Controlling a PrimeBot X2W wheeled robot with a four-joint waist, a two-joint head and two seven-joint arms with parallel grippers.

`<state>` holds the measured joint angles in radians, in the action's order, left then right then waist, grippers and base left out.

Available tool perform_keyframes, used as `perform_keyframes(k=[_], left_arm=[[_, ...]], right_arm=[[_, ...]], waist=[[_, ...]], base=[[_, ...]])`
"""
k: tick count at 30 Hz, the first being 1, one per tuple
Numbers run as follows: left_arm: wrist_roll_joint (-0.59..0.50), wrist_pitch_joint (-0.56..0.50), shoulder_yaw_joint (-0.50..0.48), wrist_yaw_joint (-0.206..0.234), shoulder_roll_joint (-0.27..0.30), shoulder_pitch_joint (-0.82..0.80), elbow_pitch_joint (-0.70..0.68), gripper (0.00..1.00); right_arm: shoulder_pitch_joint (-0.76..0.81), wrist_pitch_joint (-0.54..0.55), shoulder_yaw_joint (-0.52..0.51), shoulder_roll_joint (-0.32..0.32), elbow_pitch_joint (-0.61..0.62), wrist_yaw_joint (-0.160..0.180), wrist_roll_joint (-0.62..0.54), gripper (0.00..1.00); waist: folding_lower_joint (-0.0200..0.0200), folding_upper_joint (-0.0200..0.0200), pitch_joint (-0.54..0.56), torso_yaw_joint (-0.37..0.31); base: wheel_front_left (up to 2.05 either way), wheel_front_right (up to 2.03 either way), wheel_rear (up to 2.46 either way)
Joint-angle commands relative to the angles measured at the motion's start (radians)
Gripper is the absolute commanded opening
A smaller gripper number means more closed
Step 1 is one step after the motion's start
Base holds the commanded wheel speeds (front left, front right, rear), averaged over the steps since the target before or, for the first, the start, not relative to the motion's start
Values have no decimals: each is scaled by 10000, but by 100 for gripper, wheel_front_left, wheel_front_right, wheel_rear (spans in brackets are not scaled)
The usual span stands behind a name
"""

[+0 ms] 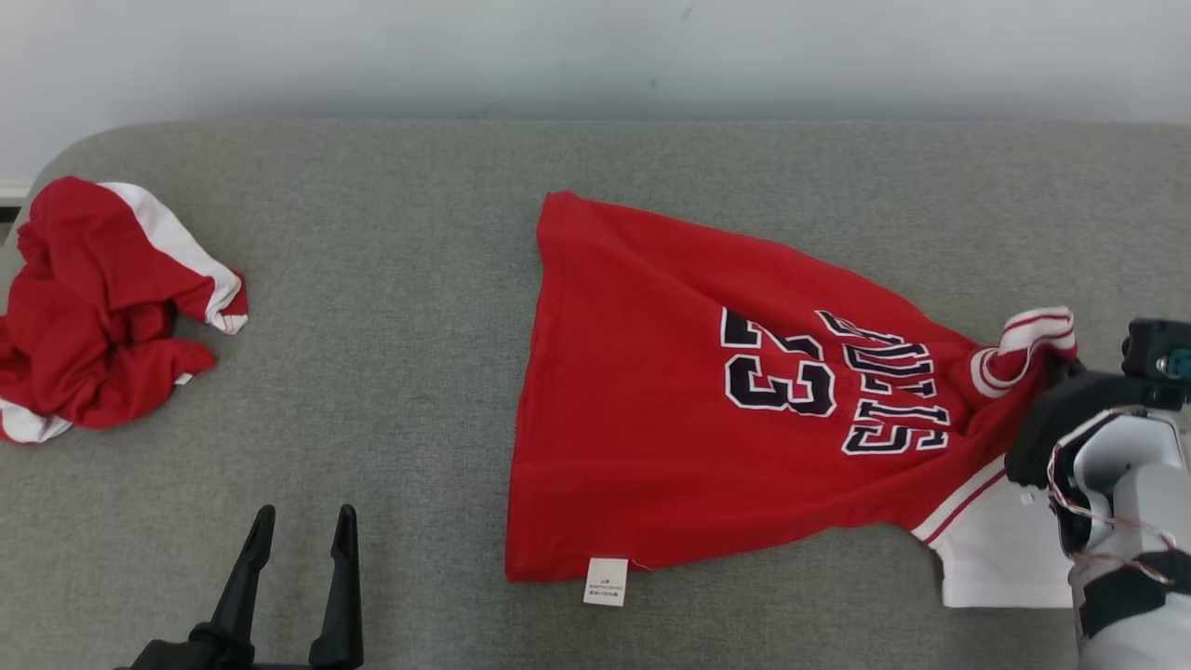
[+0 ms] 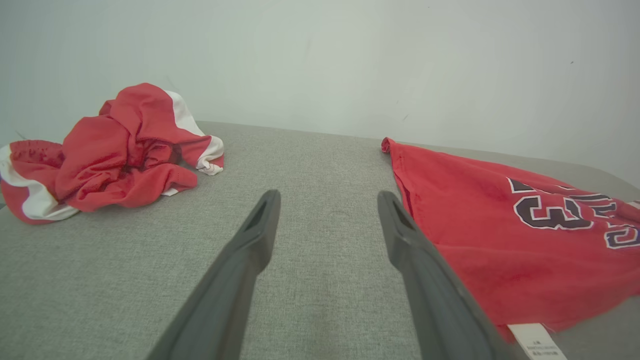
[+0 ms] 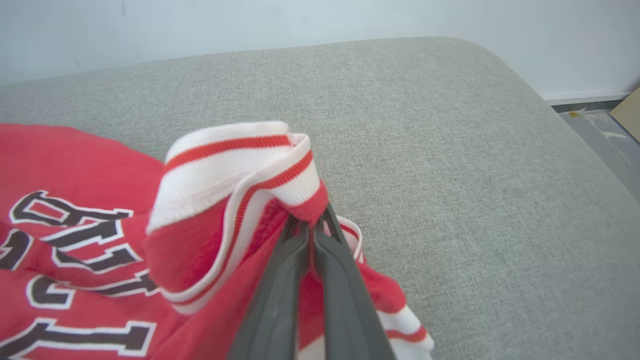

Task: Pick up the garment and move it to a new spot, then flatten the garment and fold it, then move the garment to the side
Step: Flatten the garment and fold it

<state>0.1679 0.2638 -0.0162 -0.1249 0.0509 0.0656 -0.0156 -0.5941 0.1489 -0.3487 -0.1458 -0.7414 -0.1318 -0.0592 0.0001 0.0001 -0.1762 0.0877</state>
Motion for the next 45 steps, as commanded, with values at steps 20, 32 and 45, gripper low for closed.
perform_keyframes(k=[20,32,45], left_arm=[[421,10,146,337,-4,330,330,100],[564,10,310,575,-2,946,330,100],[691,10,143,787,-3,1227,493,100]], right_arm=[[690,-2740,-150,580,104,23,-241,100],[2478,-2185,585,902,1608,23,65,100],[4795,-3896,3085,943,4325,23,1112,100]], waist=[[-1,-1,1117,-268],[-1,-1,2146,-1121],[-1,-1,2512,-1377]], base=[[0,0,0],[0,0,0],[0,0,0]])
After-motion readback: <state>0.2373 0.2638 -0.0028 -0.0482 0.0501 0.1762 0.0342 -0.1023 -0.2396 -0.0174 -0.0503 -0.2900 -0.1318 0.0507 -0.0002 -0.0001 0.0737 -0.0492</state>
